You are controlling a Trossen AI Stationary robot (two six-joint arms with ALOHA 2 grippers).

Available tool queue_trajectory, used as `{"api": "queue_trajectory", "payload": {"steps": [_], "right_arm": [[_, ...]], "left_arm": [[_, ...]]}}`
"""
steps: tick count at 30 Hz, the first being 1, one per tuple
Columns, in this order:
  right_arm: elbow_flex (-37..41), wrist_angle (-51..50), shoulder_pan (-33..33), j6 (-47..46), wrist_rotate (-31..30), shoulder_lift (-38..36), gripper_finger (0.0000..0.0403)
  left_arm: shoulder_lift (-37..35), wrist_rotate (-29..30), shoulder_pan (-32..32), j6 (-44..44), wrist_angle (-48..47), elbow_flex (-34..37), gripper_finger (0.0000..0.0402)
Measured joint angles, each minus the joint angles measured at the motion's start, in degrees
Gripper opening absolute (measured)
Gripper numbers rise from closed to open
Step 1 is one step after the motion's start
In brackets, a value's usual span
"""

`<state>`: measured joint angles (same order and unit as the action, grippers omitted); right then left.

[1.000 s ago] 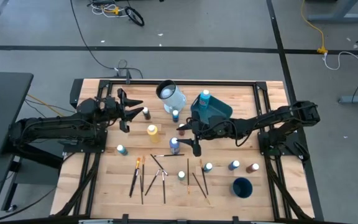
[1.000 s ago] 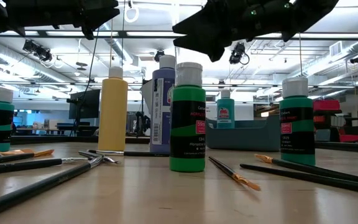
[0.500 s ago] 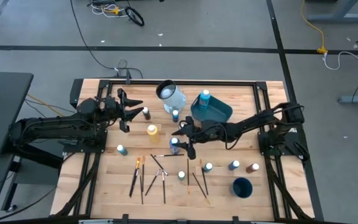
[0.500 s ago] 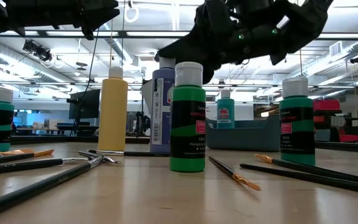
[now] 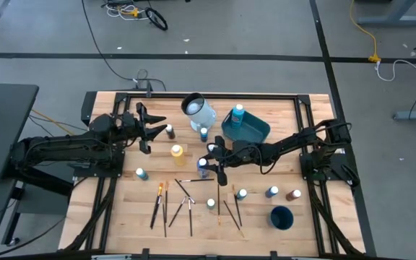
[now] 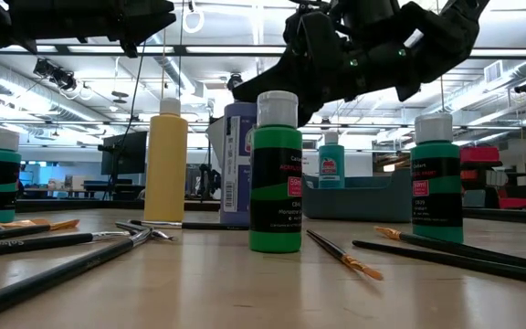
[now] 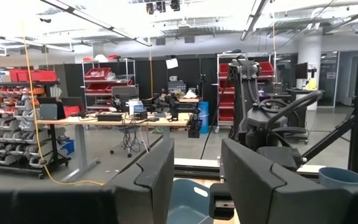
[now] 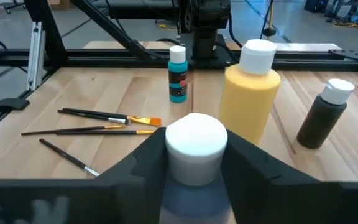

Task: Pick & Place Paint Supplies
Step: Put the large purple paint bottle into the blue bin

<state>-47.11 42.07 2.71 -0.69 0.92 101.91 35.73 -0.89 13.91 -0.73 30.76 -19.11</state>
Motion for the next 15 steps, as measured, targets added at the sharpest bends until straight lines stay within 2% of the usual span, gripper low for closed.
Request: {"api": "queue_trajectory", "payload": {"steps": [2,9,15], "right_arm": [[0.0,0.6,0.0,-0.3,0.0,0.0,0.0114],[0.0,2.2,0.3,-0.4,2.7,-4.6,0.0117],[0.0,-2.8,0.5,-0.4,-1.8,-12.9,0.0124]], "left_arm": [[0.0,0.0,0.0,-0.2,0.0,0.0,0.0142],[0.0,0.0,0.0,-0.3,0.0,0.0,0.0142],[0.0,0.0,0.0,-0.2,0.0,0.0,0.0142]]}}
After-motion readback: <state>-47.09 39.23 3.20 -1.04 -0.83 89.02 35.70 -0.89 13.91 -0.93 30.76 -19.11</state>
